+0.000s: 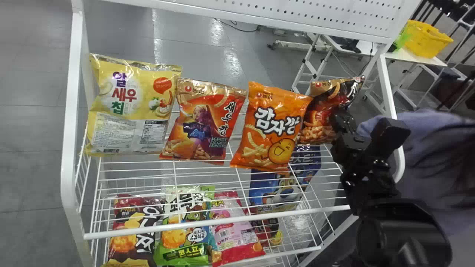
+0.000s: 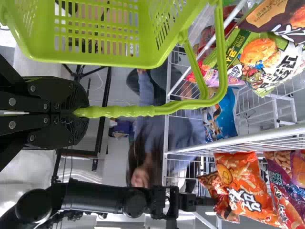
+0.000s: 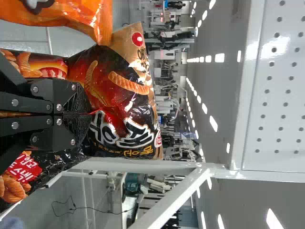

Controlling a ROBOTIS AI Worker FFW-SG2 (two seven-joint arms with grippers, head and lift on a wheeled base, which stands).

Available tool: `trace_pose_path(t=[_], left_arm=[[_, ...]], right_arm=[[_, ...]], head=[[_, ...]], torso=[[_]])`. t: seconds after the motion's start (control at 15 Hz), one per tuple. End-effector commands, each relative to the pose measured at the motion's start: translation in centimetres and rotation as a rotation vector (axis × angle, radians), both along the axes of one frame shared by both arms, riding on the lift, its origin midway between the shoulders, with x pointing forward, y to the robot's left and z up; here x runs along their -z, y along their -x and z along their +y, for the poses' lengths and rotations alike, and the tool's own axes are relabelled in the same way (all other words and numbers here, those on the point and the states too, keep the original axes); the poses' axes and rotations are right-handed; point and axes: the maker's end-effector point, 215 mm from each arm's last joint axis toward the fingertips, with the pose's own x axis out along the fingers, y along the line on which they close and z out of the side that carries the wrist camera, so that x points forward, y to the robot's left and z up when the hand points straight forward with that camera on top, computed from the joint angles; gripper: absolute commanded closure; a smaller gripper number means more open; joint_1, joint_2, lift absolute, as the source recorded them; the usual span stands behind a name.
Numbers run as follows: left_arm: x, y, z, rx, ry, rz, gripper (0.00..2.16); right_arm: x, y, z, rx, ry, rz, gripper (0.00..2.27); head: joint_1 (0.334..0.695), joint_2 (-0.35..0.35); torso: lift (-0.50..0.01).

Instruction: Hold basket handle with left hand then pick spicy shrimp crackers with right hand and place into basket

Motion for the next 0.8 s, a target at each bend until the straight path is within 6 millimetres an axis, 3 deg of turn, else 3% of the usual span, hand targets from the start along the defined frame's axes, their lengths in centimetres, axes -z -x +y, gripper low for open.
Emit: trace_pose_path(t=[0.0,0.33,0.47,0.73], left_arm=[[0.0,0.0,-0.2,-0.002,0.005,0.002,1.89],[-0.2,0.0,-0.4,0.002,0.01,0.0,1.89],[-0.3,0.0,-0.4,0.002,0.013,-0.003,1.89],[-0.3,-0.1,-0.4,0.003,0.012,-0.006,1.89]], right_arm=[[-1.5,1.4,0.1,0.022,0.009,-0.026,1.71],[-2.8,3.5,-0.7,0.08,0.013,-0.024,1.71],[-1.8,4.8,-0.2,0.073,-0.013,0.027,1.71],[1.1,7.3,3.0,0.024,-0.065,0.155,1.71]], head=[[0.695,-0.35],[0.695,-0.35],[0.695,-0.35],[0.695,-0.35]], torso=[[-0.037],[-0.037],[-0.037],[-0.037]])
